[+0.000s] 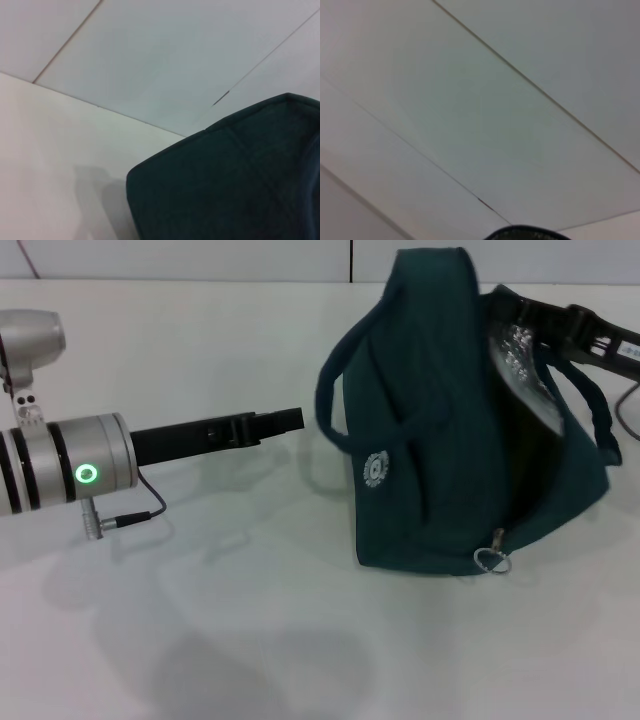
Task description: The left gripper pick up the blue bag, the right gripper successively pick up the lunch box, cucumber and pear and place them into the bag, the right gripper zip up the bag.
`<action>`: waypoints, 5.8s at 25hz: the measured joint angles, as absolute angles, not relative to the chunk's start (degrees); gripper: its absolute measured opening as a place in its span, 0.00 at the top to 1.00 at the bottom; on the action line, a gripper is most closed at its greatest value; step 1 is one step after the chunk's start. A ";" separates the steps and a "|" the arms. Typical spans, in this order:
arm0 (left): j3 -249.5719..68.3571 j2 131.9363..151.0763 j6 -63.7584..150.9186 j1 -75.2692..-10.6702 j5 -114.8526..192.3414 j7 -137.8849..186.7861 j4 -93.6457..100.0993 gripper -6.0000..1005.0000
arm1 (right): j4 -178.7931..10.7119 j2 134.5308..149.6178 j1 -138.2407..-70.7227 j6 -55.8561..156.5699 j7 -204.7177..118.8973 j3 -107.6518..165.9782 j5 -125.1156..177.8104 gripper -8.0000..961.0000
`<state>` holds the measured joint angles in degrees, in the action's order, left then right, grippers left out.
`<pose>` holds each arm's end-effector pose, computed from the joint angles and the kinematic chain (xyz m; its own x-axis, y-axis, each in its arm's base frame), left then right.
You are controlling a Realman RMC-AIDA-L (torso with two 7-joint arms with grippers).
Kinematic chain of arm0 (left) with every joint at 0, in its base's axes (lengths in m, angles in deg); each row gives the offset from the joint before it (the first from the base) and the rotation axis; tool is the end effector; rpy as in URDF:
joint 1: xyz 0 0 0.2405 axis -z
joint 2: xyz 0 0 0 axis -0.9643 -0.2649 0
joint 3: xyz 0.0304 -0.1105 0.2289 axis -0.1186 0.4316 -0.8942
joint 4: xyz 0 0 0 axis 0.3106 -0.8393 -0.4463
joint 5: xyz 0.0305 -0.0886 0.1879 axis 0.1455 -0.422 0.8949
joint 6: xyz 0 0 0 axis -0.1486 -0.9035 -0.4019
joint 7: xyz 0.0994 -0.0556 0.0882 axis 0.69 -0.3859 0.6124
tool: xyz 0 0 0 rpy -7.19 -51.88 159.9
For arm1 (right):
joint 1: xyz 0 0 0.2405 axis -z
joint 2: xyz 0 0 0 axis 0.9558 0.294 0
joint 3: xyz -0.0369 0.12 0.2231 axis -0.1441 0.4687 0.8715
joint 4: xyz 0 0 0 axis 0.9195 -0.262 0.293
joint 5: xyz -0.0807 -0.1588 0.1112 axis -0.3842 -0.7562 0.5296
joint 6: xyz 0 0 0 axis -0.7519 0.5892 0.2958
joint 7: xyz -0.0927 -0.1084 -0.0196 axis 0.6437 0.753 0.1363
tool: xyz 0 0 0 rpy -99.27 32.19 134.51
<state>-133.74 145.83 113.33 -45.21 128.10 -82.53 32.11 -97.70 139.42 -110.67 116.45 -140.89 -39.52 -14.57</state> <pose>-0.2658 0.3402 -0.0249 0.3311 0.7324 0.5950 0.8551 -0.4995 0.1390 0.2237 0.3902 0.0086 0.2175 -0.6289 -0.7464 -0.7885 -0.5640 0.2454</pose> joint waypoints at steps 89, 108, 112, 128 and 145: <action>-145.32 145.95 117.14 -12.90 159.80 -137.36 51.43 0.18 | -100.51 140.28 -104.24 116.11 -133.00 -38.71 -17.63 0.25; -144.99 145.52 116.28 -17.00 156.24 -127.87 51.03 0.60 | -100.51 140.37 -103.11 117.40 -133.10 -38.72 -17.50 0.25; -144.86 145.35 116.58 -18.28 155.99 -127.77 51.04 0.72 | -100.51 140.35 -102.68 118.09 -133.12 -38.63 -17.28 0.25; -139.98 142.73 117.91 -27.72 152.94 -121.10 51.03 0.96 | -100.66 140.18 -98.57 135.71 -127.62 -26.84 -17.02 0.26; -137.46 142.61 118.62 -35.17 148.85 -115.73 50.94 0.95 | -101.48 140.51 -99.17 154.05 -107.03 -26.54 -40.27 0.28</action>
